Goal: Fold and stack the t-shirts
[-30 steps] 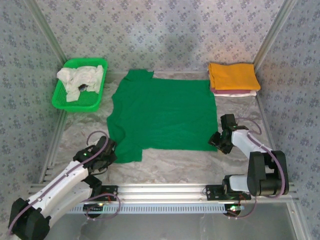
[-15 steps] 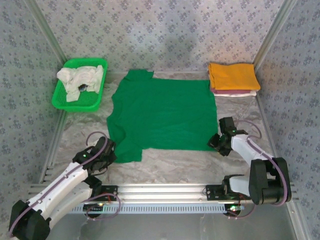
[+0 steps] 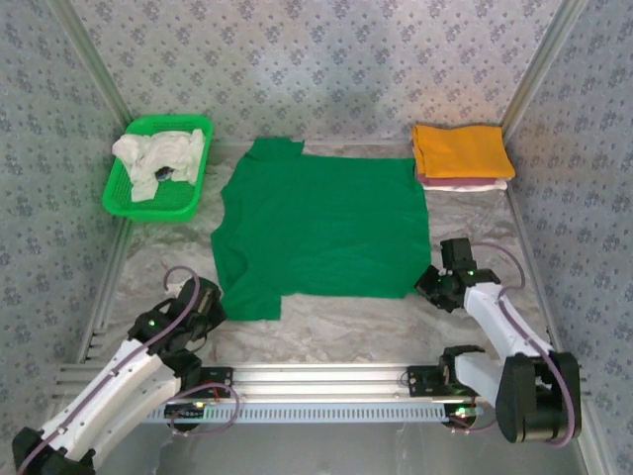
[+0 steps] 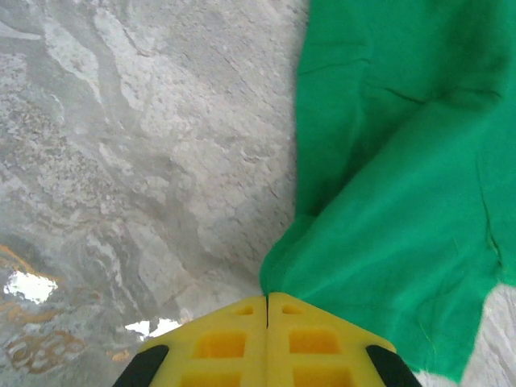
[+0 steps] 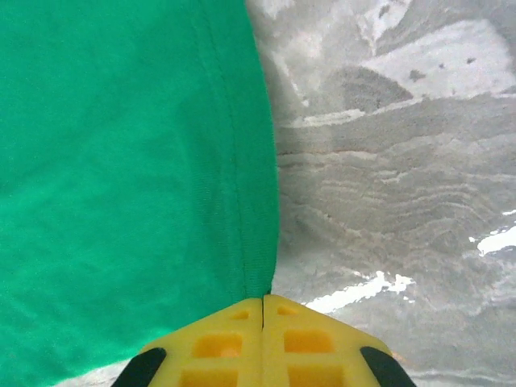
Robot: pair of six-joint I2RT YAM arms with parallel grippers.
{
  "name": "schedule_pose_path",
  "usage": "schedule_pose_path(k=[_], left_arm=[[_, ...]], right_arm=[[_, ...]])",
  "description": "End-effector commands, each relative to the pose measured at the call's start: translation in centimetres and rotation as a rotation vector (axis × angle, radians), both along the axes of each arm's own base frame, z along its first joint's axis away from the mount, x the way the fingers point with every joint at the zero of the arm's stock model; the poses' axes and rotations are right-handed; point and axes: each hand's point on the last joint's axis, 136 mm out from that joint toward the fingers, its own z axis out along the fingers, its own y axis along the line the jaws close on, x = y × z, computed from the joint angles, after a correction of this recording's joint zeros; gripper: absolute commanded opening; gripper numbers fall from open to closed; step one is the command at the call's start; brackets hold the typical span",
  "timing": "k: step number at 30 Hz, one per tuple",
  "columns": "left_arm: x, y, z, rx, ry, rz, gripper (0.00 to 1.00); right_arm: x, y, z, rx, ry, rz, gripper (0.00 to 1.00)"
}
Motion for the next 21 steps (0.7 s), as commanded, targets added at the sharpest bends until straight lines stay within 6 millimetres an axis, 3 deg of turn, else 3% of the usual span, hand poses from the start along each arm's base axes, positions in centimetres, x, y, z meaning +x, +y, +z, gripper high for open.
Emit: schedule_pose_path(k=[1, 7, 12, 16, 21], left_arm=[[-0.9, 1.2, 2.5, 0.052, -0.046, 0.008, 0.0], [-0.9, 0.5, 5.1, 0.085, -0.135, -0.06, 0.0], [0.6, 0.1, 8.8, 0.181, -0.249, -0.088, 0.0], [1.8, -1.0, 10.8, 0.177, -0.314, -0.105, 0.0], [2.6, -0.8, 13.6, 0.167, -0.396, -0.085, 0.0]], right_arm=[[-2.4, 0.4, -0.3, 0.043, 0.057, 0.003, 0.0], [-3.3, 0.7, 0.8, 0.085, 0.027, -0.002, 0.0], [-2.5, 0.5, 2.5, 0.083, -0.011, -0.001, 0.0], [-1.5, 0.4, 3.7, 0.096, -0.038, -0.001, 0.0], [-0.7, 0.4, 5.5, 0.097, -0.076, 0.005, 0.0]])
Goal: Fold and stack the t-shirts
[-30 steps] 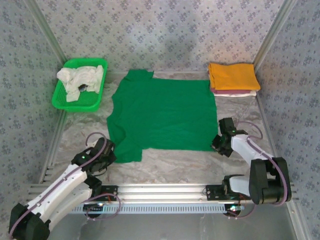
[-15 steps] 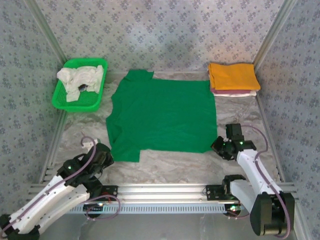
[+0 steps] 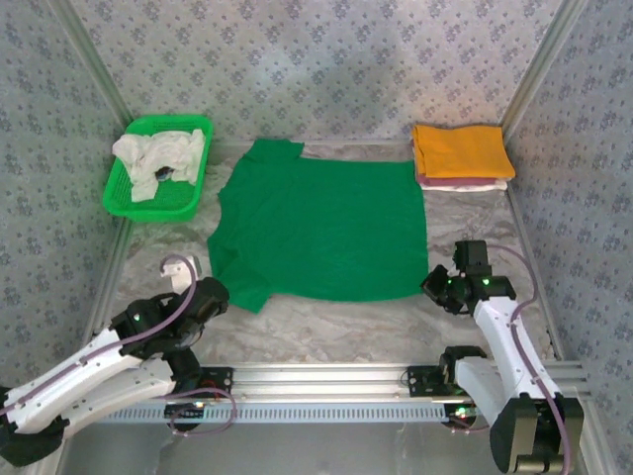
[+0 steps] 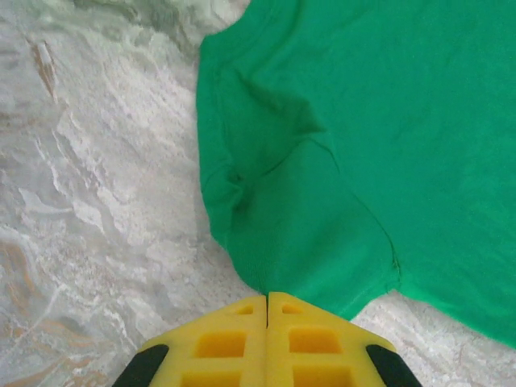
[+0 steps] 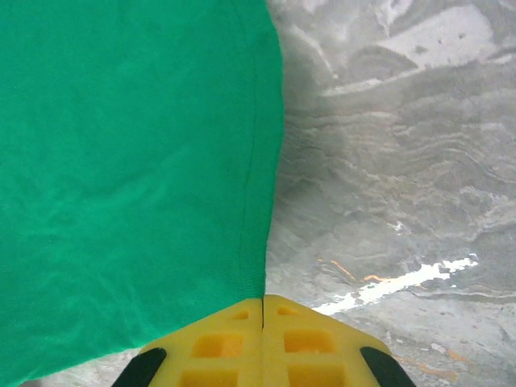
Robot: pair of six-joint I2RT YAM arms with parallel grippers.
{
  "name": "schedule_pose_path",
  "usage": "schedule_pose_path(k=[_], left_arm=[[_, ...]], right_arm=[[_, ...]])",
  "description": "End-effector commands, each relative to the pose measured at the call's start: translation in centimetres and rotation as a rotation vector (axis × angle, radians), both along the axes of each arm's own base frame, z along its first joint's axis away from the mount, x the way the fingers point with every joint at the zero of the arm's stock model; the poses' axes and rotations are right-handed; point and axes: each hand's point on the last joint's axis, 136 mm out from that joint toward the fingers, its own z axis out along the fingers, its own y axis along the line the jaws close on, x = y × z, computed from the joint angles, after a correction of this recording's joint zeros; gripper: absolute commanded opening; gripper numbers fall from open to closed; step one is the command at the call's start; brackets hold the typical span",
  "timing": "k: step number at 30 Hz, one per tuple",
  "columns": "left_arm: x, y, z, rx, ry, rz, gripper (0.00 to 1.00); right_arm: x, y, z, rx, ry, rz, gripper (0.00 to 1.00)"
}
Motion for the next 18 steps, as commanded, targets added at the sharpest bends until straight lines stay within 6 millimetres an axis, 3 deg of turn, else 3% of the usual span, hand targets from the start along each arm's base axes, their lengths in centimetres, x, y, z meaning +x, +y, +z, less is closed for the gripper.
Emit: schedule_pose_path(k=[1, 7, 13, 18], left_arm=[[1.2, 0.3, 3.8, 0.0, -0.126, 0.007, 0.0], [2.8, 0.1, 5.8, 0.094, -0.139, -0.017, 0.0], [6.5, -0.6, 3.7, -0.022, -0.018, -0.082, 0.0], [10.7, -1.9, 3.2, 0.01, 0.039, -0.171, 0.0]], right_arm=[[0.4, 0.1, 1.7, 0.011, -0.018, 0.019, 0.0], [2.1, -0.3, 2.4, 0.01, -0.046, 0.004, 0.0], [4.3, -1.3, 2.3, -0.028, -0.058, -0.01, 0.0], [6.7, -1.9, 2.1, -0.058, -0.058, -0.004, 0.0]])
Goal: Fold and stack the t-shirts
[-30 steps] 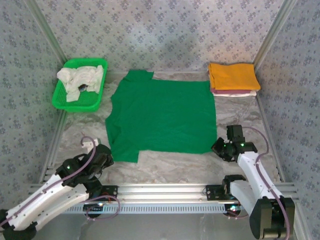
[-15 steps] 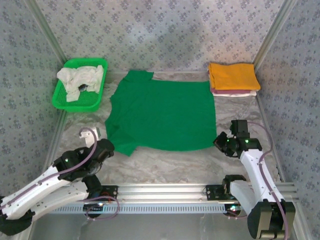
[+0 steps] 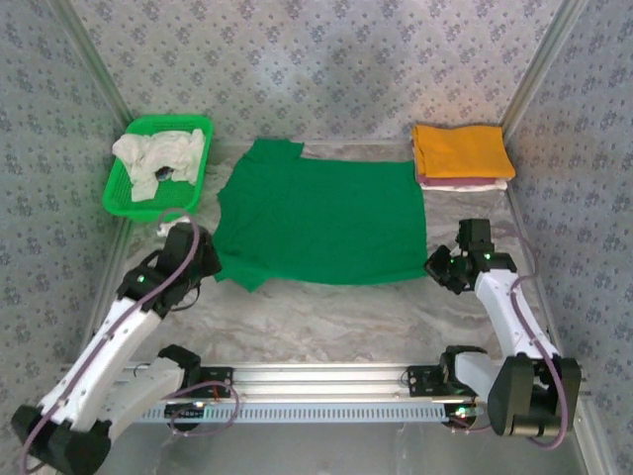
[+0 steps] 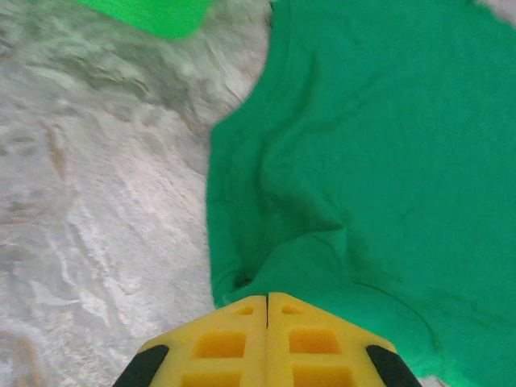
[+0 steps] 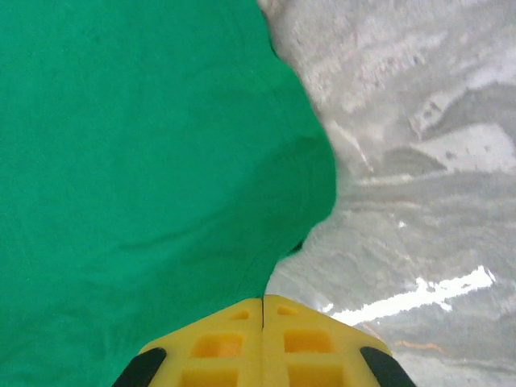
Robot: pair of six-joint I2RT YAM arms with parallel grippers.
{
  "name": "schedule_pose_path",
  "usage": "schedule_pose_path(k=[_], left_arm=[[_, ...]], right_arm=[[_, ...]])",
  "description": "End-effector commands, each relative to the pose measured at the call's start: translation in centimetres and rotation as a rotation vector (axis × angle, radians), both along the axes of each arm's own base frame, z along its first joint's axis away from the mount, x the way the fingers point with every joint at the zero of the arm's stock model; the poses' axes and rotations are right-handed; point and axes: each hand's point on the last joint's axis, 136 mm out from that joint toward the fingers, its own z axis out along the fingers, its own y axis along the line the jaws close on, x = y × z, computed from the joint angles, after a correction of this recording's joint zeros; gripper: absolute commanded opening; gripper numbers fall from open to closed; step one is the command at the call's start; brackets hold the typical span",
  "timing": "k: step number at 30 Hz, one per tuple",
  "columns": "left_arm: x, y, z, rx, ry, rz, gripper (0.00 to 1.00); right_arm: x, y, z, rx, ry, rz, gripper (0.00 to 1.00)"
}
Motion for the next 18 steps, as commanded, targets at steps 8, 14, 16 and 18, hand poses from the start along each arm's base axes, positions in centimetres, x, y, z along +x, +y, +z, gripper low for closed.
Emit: schedule_pose_path(k=[8, 14, 16, 18], left_arm=[[9.4, -3.3, 1.8, 0.0, -0.016, -0.239, 0.0], [12.2, -2.8, 1.4, 0.053, 0.03, -0.277, 0.0], [13.2, -2.7, 1.2, 0.068, 0.045, -0.284, 0.0], [14.2, -2.8, 0.9, 0.085, 0.052, -0.294, 0.0]], right_arm=[[4.6, -1.1, 0.4, -0.066, -0.027, 0.036, 0.0], [6.2, -1.6, 0.4, -0.081, -0.017, 0.036, 0.0], [7.0, -1.7, 0.3, -0.083, -0.015, 0.035, 0.0], [7.6, -1.8, 0.1, -0.085, -0.011, 0.034, 0.0]])
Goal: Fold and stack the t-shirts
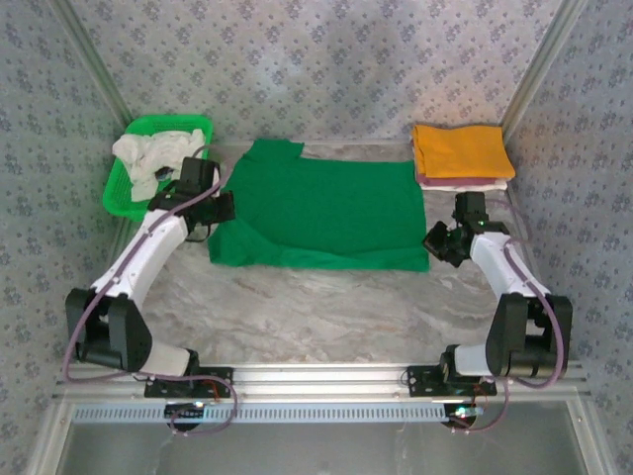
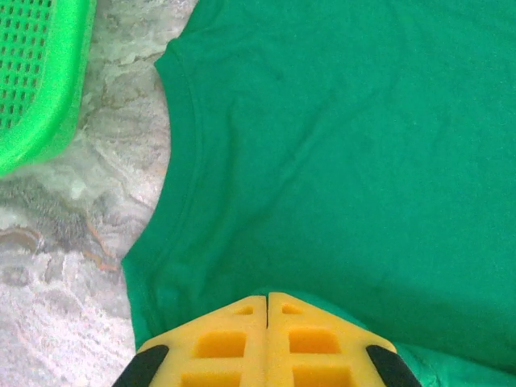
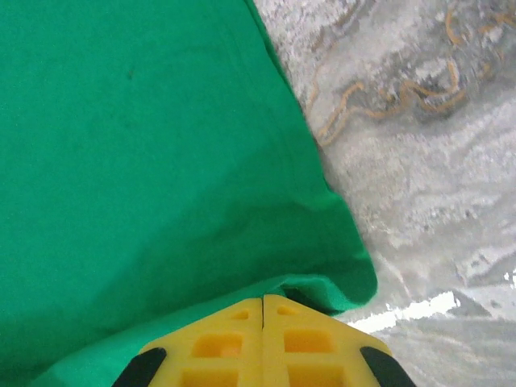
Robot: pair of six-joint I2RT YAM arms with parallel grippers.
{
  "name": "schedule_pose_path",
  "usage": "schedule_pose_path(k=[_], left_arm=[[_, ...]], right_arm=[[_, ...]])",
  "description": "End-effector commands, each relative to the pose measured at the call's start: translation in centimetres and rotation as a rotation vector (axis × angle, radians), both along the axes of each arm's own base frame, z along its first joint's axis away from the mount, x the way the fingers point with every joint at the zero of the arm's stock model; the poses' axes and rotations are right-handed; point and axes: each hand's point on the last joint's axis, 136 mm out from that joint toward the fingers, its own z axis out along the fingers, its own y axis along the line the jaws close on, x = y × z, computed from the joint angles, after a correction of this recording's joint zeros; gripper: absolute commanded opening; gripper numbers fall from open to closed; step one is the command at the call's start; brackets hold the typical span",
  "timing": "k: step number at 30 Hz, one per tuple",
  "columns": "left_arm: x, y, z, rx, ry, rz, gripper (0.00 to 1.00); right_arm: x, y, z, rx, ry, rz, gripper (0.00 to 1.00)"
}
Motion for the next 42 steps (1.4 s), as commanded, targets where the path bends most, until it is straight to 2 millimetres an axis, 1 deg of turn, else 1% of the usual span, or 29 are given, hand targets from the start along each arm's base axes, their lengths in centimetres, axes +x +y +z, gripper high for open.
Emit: schedule_pose_path(k=[1, 12, 16, 18, 21, 22, 23, 24, 25, 26, 27, 28, 30, 31, 32, 33, 34, 35, 37, 38, 40, 42], left_arm=[[1.7, -0.2, 0.5, 0.035, -0.013, -0.056, 0.0], [6.4, -1.2, -1.6, 0.087, 0.031, -0.106, 0.0], [7.9, -1.3, -2.8, 0.103, 0.052, -0.108, 0.0], [8.7, -1.2, -3.0, 0.112, 0.055, -0.103, 0.0], [10.6, -1.2, -3.5, 0.121, 0.058, -0.105, 0.0], [11.4, -1.2, -3.6, 0.126, 0.062, -0.107, 0.0], [12.2, -1.2, -3.6, 0.131, 0.061, -0.109, 0.08], [13.0, -1.1, -3.8, 0.144, 0.077, -0.11, 0.32], [14.0, -0.9, -3.6, 0.154, 0.088, -0.104, 0.5], [14.6, -1.0, -3.2, 0.156, 0.095, -0.108, 0.52], [15.0, -1.0, -2.6, 0.158, 0.096, -0.107, 0.52], [15.1, -1.1, -1.7, 0.149, 0.081, -0.1, 0.54], [14.6, -1.2, 0.0, 0.117, 0.026, -0.076, 0.57], [13.6, -1.1, 0.1, 0.098, 0.012, -0.059, 0.57], [12.7, -1.2, 0.3, 0.077, 0.003, -0.045, 0.58], [11.2, -1.2, 0.0, 0.051, 0.011, -0.03, 0.58], [9.4, -1.2, -0.9, 0.031, 0.046, -0.022, 0.58], [8.1, -1.2, -1.7, 0.013, 0.052, -0.01, 0.56], [5.1, -0.8, -4.5, 0.001, 0.113, 0.015, 0.47], [3.7, -0.6, -5.9, -0.009, 0.134, 0.019, 0.46], [1.9, -0.2, -8.0, -0.013, 0.155, 0.027, 0.41], [0.9, 0.3, -9.7, -0.011, 0.186, 0.041, 0.4]], right_arm=[[1.4, -0.8, 0.4, -0.033, -0.014, 0.001, 0.0], [2.7, -1.6, -1.3, -0.055, 0.03, -0.015, 0.0], [4.0, -1.7, -1.8, -0.053, 0.032, -0.017, 0.0], [4.8, -1.7, -1.7, -0.053, 0.03, -0.017, 0.0], [6.5, -2.2, -1.7, -0.067, 0.026, -0.025, 0.0], [7.2, -2.2, -1.8, -0.067, 0.028, -0.024, 0.03], [7.6, -2.2, -1.8, -0.06, 0.036, -0.022, 0.13], [8.4, -2.2, -1.6, -0.053, 0.036, -0.021, 0.28], [9.1, -2.4, -1.4, -0.055, 0.039, -0.024, 0.36], [9.3, -2.5, -1.3, -0.052, 0.05, -0.03, 0.38], [9.6, -2.6, -1.0, -0.053, 0.042, -0.028, 0.39], [9.8, -2.7, -0.6, -0.057, 0.029, -0.027, 0.42], [9.9, -2.4, 0.9, -0.077, -0.012, -0.015, 0.45], [9.6, -2.0, 1.7, -0.09, -0.031, 0.003, 0.46], [8.9, -1.6, 2.1, -0.094, -0.042, 0.02, 0.46], [8.0, -0.8, 2.5, -0.095, -0.059, 0.043, 0.46], [6.8, 0.0, 2.7, -0.099, -0.085, 0.075, 0.46], [5.9, 0.9, 2.9, -0.105, -0.115, 0.107, 0.46], [4.3, 2.7, 3.1, -0.115, -0.141, 0.155, 0.44], [3.4, 3.6, 2.9, -0.114, -0.132, 0.184, 0.42], [2.1, 4.6, 2.1, -0.108, -0.099, 0.215, 0.35], [1.4, 5.1, 0.7, -0.084, -0.052, 0.213, 0.29]])
